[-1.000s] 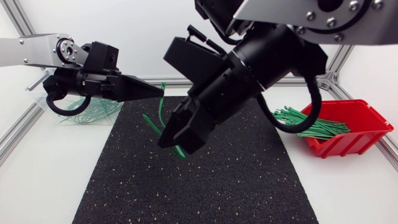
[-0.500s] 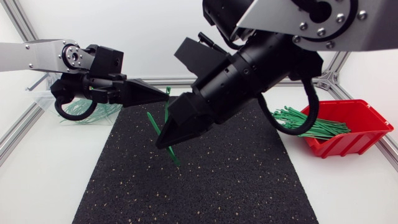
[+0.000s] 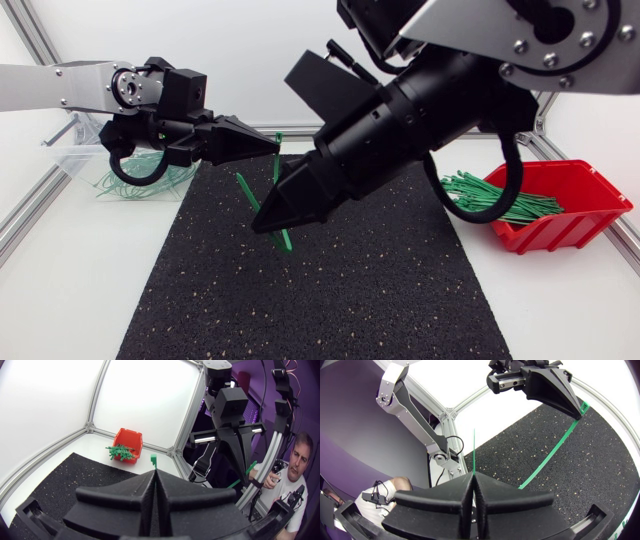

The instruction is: Take a green cable tie from the red box, thread the tail through the head to close it, then place it in the transparent bin on the left.

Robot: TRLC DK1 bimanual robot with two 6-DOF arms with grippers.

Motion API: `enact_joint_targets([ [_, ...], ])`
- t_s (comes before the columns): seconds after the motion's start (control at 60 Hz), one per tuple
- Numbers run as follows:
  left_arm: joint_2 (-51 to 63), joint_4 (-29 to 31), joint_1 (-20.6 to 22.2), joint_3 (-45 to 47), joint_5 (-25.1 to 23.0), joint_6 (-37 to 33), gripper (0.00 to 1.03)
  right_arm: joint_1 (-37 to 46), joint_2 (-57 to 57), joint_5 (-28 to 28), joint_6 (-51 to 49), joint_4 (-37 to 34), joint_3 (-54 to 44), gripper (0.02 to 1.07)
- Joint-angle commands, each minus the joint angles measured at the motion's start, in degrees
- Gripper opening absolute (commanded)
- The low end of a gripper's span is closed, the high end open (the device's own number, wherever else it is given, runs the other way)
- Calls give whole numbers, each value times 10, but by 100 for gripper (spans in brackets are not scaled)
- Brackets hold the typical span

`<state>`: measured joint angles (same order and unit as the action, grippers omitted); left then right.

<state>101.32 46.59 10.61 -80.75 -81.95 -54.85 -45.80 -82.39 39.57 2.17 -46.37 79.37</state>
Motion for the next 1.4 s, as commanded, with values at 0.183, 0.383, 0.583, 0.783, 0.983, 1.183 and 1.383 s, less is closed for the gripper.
enact_joint_targets([
  [0.183, 22, -46, -7, 24, 8, 4, 4, 19, -10, -23, -4, 33, -20, 7],
  [0.383, -6, -98, -10, 77, 8, 4, 4, 7, -4, -27, 22, 60, -33, 7],
  [0.583, -10, -121, -3, 106, 7, 4, 4, -2, 4, -31, 31, 66, -50, 7],
  [0.783, -66, -143, 2, 157, 8, 4, 4, -8, 37, -31, 62, 107, -83, 7],
  [0.983, -90, -186, 5, 196, 29, 4, 4, -10, 36, -33, 61, 107, -95, 7],
  [1.183, -76, -256, 1, 234, 46, 4, 4, -11, 29, -35, 59, 109, -99, 7],
  [1.383, -67, -287, 0, 241, 50, 5, 4, -10, 16, -35, 60, 120, -103, 7],
])
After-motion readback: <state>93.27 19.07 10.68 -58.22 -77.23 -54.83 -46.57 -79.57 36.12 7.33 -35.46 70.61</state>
